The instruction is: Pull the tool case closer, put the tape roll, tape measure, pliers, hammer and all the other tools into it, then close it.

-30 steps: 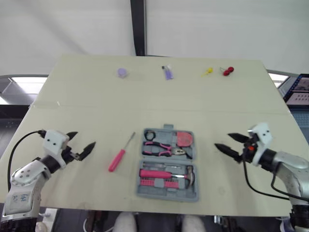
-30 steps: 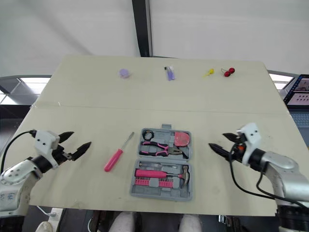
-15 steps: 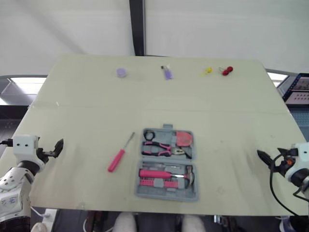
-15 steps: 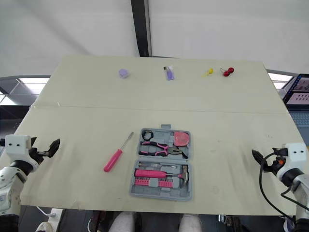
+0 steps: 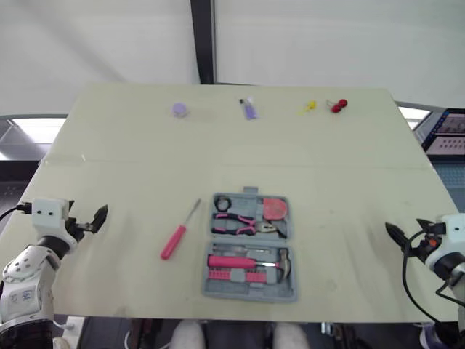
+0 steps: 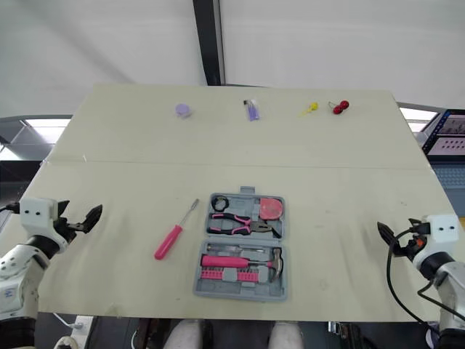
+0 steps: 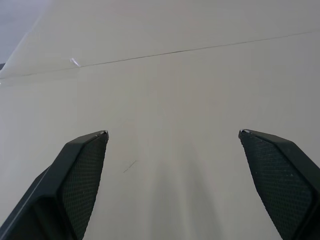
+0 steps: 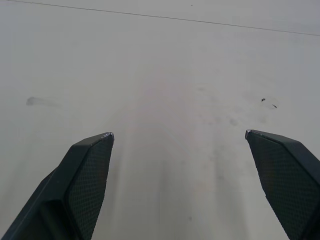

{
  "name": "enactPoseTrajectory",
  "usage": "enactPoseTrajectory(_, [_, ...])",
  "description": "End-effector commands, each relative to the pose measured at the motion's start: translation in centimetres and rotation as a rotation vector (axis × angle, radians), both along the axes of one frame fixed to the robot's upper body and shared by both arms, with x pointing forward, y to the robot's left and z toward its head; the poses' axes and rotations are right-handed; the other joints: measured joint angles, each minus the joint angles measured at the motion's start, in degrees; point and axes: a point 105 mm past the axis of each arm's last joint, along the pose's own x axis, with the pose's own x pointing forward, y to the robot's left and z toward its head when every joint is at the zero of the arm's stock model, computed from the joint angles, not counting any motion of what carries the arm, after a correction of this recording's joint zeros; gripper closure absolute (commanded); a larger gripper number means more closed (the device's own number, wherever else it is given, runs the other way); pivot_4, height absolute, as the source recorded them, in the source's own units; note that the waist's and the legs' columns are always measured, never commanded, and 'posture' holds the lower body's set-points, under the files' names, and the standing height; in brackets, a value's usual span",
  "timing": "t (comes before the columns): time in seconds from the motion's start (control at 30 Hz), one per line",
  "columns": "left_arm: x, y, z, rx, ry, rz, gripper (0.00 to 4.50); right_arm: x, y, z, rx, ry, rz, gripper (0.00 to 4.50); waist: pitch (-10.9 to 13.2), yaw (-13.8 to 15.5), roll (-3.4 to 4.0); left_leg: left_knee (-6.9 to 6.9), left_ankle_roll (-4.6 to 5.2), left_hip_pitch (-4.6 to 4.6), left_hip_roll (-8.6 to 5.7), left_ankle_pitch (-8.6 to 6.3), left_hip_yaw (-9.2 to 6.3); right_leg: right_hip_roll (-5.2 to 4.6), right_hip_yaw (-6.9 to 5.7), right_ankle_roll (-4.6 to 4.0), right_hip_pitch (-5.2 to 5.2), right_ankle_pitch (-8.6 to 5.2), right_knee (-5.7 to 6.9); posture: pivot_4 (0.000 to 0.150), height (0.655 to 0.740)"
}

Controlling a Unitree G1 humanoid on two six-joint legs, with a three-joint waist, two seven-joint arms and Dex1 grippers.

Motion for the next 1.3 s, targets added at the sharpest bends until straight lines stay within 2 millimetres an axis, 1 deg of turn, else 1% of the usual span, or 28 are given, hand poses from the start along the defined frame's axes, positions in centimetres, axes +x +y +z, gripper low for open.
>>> enactPoseTrajectory(0.03, [0.1, -0.7, 1.3, 0.005, -0.044, -0.03, 0.0, 0.0, -0.1, 0.6, -0.002, -0.021, 0.004, 0.05, 0.04, 1.48, -0.56, -0.07, -0.06, 0.24, 0.19, -0.07, 1.23, 0.0, 0.6, -0.14, -0.61, 0.04, 0.46, 0.15, 0.74])
enactPoseTrajectory(0.07, [0.1, -0.8, 1.4, 0.003, -0.046, -0.035, 0.0, 0.0, -0.1, 0.5, -0.008, -0.019, 0.005, 0.05, 0.07, 1.72, -0.61, -0.33, -0.1, 0.74, 0.48, -0.13, 2.73, 0.05, 1.24, -0.49, -1.45, 0.18, 0.7, 0.15, 0.74])
enactPoseTrajectory(0.1, [0.1, -1.0, 1.4, -0.001, -0.048, -0.04, 0.0, 0.1, -0.1, 0.6, -0.018, -0.018, 0.01, 0.05, 0.02, 1.77, -0.71, -0.38, -0.14, 1.06, 0.87, -0.22, 3.82, 0.2, 1.49, -0.7, -1.83, 0.28, 0.79, 0.15, 0.74])
enactPoseTrajectory(0.13, [0.0, -1.2, 1.4, -0.002, -0.048, -0.045, 0.0, 0.1, -0.1, 0.6, -0.019, -0.017, 0.012, 0.05, -0.05, 1.35, -0.57, -0.53, -0.14, 1.06, 1.01, -0.3, 4.35, 0.35, 1.67, -0.82, -2.18, 0.34, 1.04, 0.15, 0.74])
enactPoseTrajectory(0.2, [-0.2, -1.8, 1.3, -0.007, -0.049, -0.063, 0.0, 0.2, 0.1, 0.6, -0.024, -0.018, 0.021, 0.05, -0.07, 0.03, -0.57, -0.6, -0.14, 0.96, 1.05, -0.3, 4.09, 0.38, 1.3, -0.8, -2.14, 0.39, 1.08, 0.15, 0.74])
enactPoseTrajectory(0.27, [-0.3, -2.2, 1.3, -0.01, -0.05, -0.071, 0.0, 0.3, 0.3, 0.8, -0.029, -0.024, 0.03, 0.05, -0.07, -0.77, -0.57, -0.76, -0.14, 0.98, 1.05, -0.3, 4.07, 0.38, 1.23, -0.79, -2.13, 0.39, 1.05, 0.15, 0.74])
enactPoseTrajectory(0.37, [-0.8, -2.8, 1.3, -0.018, -0.059, -0.076, 0.0, 0.8, 1.1, 1.5, -0.048, -0.042, 0.069, 0.05, -0.07, -1.68, -0.57, -0.85, -0.14, 0.98, 1.04, -0.3, 4.03, 0.38, 1.17, -0.79, -2.13, 0.39, 1.0, 0.15, 0.74])
enactPoseTrajectory(0.53, [-1.7, -3.7, 1.0, -0.021, -0.065, -0.068, 0.0, 1.3, 2.2, 2.4, -0.042, -0.077, 0.121, 0.05, -0.06, -1.79, -0.58, -0.84, -0.14, 0.97, 1.04, -0.3, 3.97, 0.37, 1.14, -0.79, -2.12, 0.39, 0.97, 0.15, 0.74])
enactPoseTrajectory(0.7, [-2.1, -4.1, 1.1, -0.023, -0.068, -0.067, 0.0, 1.4, 3.0, 2.4, -0.044, -0.068, 0.17, 0.05, -0.06, -1.45, -0.61, -0.75, -0.14, 0.9, 1.03, -0.3, 3.87, 0.37, 1.12, -0.78, -2.06, 0.4, 0.96, 0.15, 0.74])
enactPoseTrajectory(0.73, [-2.2, -4.2, 1.1, -0.023, -0.067, -0.069, 0.0, 1.3, 3.1, 2.4, -0.046, -0.067, 0.173, 0.05, -0.08, -1.6, -0.51, -0.81, -0.14, 0.83, 1.01, -0.3, 3.73, 0.34, 1.05, -0.77, -1.97, 0.4, 0.93, 0.15, 0.74])
enactPoseTrajectory(0.83, [-2.3, -4.2, 1.2, -0.027, -0.064, -0.07, 0.0, 1.3, 3.2, 2.3, -0.048, -0.06, 0.173, 0.05, -0.07, -1.71, -0.45, -0.9, -0.13, 0.75, 0.92, -0.31, 2.62, 0.14, -0.11, -0.74, -0.98, 0.41, 0.42, 0.15, 0.74])
enactPoseTrajectory(0.9, [-2.3, -4.3, 1.1, -0.029, -0.064, -0.07, 0.0, 1.2, 3.2, 2.1, -0.046, -0.057, 0.171, 0.05, 0.01, -1.88, -0.27, -0.85, -0.09, 0.65, 0.73, -0.28, 1.64, -0.11, -1.13, -0.74, -0.16, 0.41, 0.11, 0.15, 0.74])
enactPoseTrajectory(0.93, [-2.3, -4.4, 1.1, -0.032, -0.065, -0.07, 0.0, 1.2, 3.1, 2.1, -0.04, -0.055, 0.167, 0.05, 0.01, -1.93, -0.15, -0.86, -0.02, 0.37, 0.56, -0.22, 0.94, -0.32, -1.86, -0.74, 0.48, 0.41, -0.17, 0.15, 0.74])
enactPoseTrajectory(0.97, [-2.2, -4.5, 1.1, -0.034, -0.065, -0.069, 0.0, 1.2, 3.1, 2.0, -0.037, -0.054, 0.162, 0.05, -0.01, -1.89, -0.12, -0.88, 0.04, 0.29, 0.46, -0.16, 0.4, -0.35, -2.3, -0.7, 0.95, 0.43, -0.52, 0.15, 0.74])
enactPoseTrajectory(1.0, [-2.2, -4.5, 1.0, -0.036, -0.066, -0.069, 0.0, 1.2, 3.0, 2.0, -0.037, -0.053, 0.16, 0.05, 0.02, -1.66, -0.16, -0.74, 0.04, 0.41, 0.42, -0.12, 0.1, -0.36, -2.54, -0.67, 1.02, 0.44, -0.56, 0.15, 0.74])
enactPoseTrajectory(1.03, [-2.2, -4.6, 1.0, -0.036, -0.066, -0.069, 0.0, 1.1, 3.0, 1.9, -0.037, -0.052, 0.16, 0.05, 0.03, -1.31, -0.13, -0.44, 0.04, 0.32, 0.44, -0.14, 0.19, -0.35, -2.47, -0.67, 0.78, 0.44, -0.32, 0.15, 0.74])
enactPoseTrajectory(1.1, [-2.0, -4.7, 0.9, -0.041, -0.068, -0.071, 0.0, 1.2, 3.0, 1.9, -0.036, -0.051, 0.157, 0.05, 0.04, -0.62, -0.11, -0.2, 0.04, 0.04, 0.44, -0.14, 0.18, -0.33, -2.44, -0.67, 0.61, 0.44, -0.32, 0.15, 0.74])
enactPoseTrajectory(1.3, [-1.7, -4.9, 0.9, -0.043, -0.074, -0.074, 0.0, 1.3, 2.9, 1.9, -0.031, -0.053, 0.157, 0.05, 0.02, -0.05, -0.09, -0.12, 0.04, -0.04, 0.44, -0.14, 0.24, -0.31, -2.36, -0.63, 0.52, 0.46, -0.32, 0.15, 0.74])
